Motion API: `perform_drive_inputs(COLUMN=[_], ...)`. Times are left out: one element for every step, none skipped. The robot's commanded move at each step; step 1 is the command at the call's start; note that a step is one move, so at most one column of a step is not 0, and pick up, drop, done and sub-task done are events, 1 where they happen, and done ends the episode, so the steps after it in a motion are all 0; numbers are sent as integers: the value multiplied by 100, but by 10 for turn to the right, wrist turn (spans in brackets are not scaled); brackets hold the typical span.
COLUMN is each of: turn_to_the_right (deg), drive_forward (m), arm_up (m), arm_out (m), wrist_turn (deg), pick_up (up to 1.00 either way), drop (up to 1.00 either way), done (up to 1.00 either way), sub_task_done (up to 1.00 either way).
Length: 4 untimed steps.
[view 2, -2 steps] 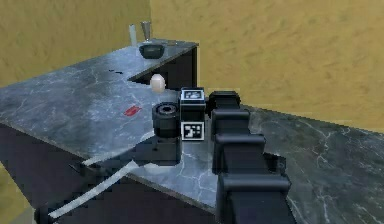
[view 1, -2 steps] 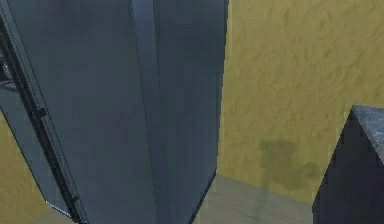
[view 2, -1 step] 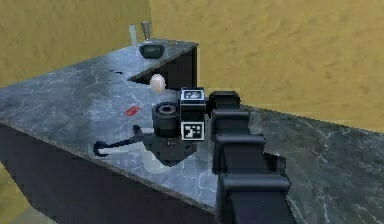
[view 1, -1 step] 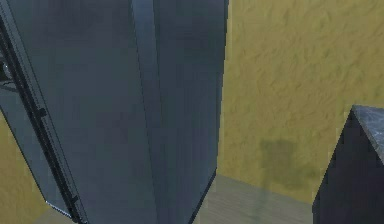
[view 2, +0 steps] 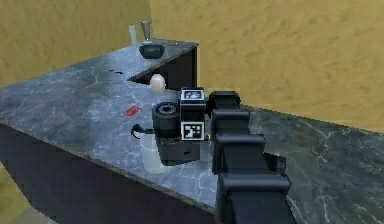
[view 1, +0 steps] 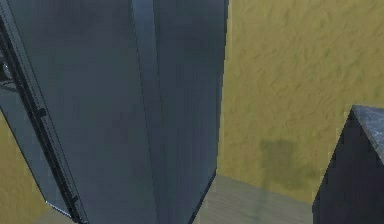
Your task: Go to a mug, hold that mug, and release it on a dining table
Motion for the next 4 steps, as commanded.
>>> perform_drive_inputs(turn_to_the_right=[0,0,0,0], drive_forward=[0,0,0,0], arm_up=[-16,0,10,6], arm_out=[0,0,0,0], wrist_turn=[0,0,0,0], pick_up=[0,100,0,0], drop=[0,0,0,0], done=[0,0,0,0], sub_task_done=[0,0,0,0])
